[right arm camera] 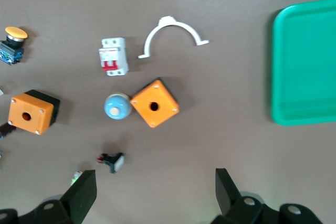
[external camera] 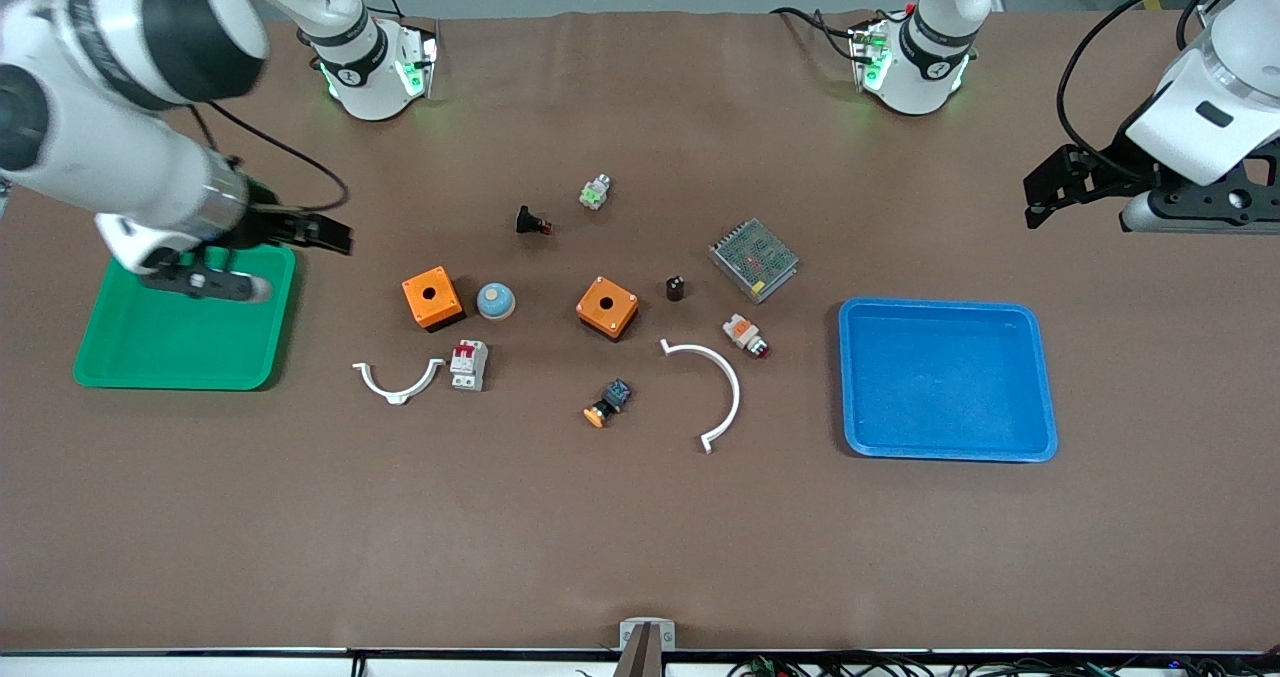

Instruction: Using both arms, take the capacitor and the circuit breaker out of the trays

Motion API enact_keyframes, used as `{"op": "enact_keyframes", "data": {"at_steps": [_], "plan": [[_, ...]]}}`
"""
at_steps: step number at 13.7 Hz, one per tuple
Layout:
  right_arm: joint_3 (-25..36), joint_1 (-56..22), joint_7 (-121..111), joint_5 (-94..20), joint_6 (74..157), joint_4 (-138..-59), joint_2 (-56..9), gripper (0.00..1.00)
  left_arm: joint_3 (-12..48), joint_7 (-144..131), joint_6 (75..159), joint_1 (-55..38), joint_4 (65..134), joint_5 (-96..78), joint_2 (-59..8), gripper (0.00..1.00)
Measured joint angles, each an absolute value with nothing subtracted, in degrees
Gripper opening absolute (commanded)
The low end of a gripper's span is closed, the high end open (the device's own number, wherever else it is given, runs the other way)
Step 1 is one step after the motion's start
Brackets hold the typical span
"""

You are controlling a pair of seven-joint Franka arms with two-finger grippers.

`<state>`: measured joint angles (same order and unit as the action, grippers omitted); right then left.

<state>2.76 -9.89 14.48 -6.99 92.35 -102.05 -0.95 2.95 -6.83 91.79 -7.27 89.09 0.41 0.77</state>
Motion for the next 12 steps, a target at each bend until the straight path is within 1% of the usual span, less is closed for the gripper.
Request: {"op": "enact_keyframes", "data": {"at_steps": [2,4,12], "plan": [[2.99,-4.84,8.97,-6.27,91.56,-102.04,0.16,1.0,3.69,-6.83,91.77,-7.27,88.78,0.41,0.77,1.0],[3.05,-1.95,6.07,-4.85,91.13,-101.46,0.62,1.0,4.29,-6.83,91.58,-7.27,88.72,0.41,0.77,1.0],[2.96,0.78,2.16,-2.92,89.93,-95.68,1.15,1.0,4.4,-6.83,90.85,-7.28,88.71,0.41,0.77,1.0]]}}
